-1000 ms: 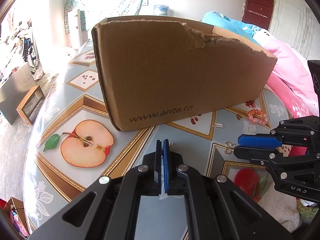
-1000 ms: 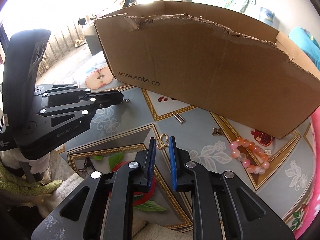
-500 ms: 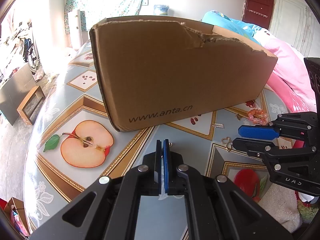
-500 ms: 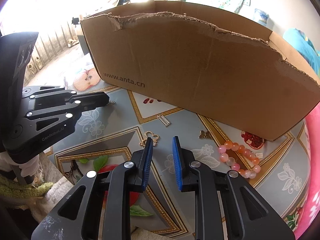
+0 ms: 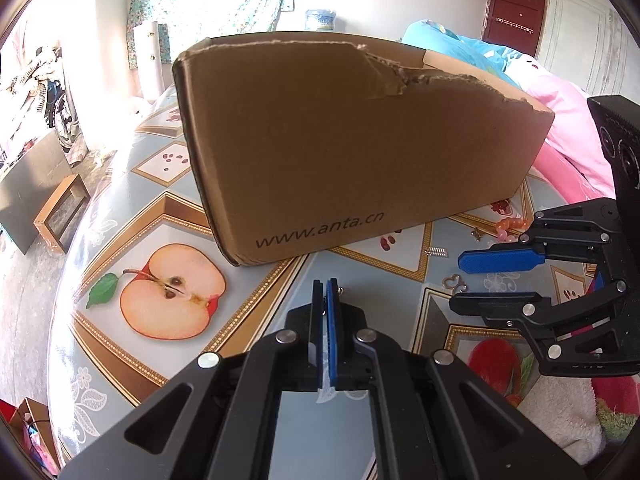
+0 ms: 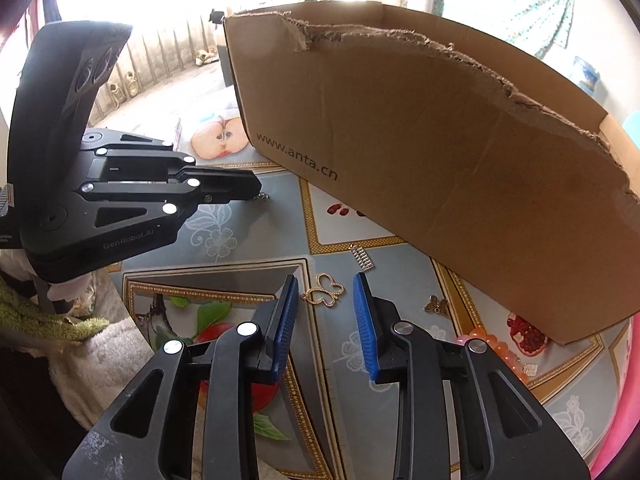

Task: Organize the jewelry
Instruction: 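Lower the right gripper onto the gold butterfly charm and close while the left gripper holds the silver charm, then carry both charms over the box and open both grippers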

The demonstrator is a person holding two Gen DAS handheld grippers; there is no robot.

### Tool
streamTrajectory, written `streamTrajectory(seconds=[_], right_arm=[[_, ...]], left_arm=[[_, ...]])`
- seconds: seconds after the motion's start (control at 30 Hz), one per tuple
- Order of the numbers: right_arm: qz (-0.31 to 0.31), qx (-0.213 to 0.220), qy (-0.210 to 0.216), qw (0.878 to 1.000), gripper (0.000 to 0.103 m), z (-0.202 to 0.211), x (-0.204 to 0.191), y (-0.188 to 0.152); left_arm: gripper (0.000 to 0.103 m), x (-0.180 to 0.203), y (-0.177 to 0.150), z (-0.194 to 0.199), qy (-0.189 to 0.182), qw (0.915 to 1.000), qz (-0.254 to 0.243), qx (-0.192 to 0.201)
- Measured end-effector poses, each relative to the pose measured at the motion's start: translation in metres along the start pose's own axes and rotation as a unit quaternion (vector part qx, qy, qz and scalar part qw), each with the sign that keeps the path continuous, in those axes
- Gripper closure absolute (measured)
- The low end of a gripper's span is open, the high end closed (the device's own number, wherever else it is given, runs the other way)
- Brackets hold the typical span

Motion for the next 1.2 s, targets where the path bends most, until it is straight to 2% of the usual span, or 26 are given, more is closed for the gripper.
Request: streamTrajectory(seconds=[0.07,0.43,0.9,1.03,1.2], right_arm=[[0.008,0.0,0.011,1.0,0.085,0.0,0.0,-0.001],[-0.008,0.005,0.024,1.0,0.086,-0.003,0.0,-0.001],[-0.057,0.062,0.018,0.996,0.086,0.05,0.015,0.007],[-0.068,0.088,0.015,0.994,0.086,0.076,0.022,0.013],[-0.068,0.139,0.012,0.988,0.086,0.122,0.031,0.036]], left_arm=[[0.102,0.0,0.0,0.0,0.001,1.0,-0.001,0.0],[0.102,0.002,0.0,-0.001,0.003,1.0,-0.008,0.001],[0.102,0.014,0.006,0.025,0.007,0.9988,-0.039,0.028],[0.102,0.019,0.02,0.049,-0.007,0.9979,-0.04,0.051],[0.102,0.031,0.053,0.095,-0.052,0.9931,-0.047,0.094]])
Point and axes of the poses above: each gripper's, at about its wrist camera, not at the fingertips, and z roughly against the way its jaws point, x to its right, y to its top, the point moved 9 cm from there along -z, roughly the way its jaws point, and after that the axes turned 5 degrees about z, right-handed, at the moved point
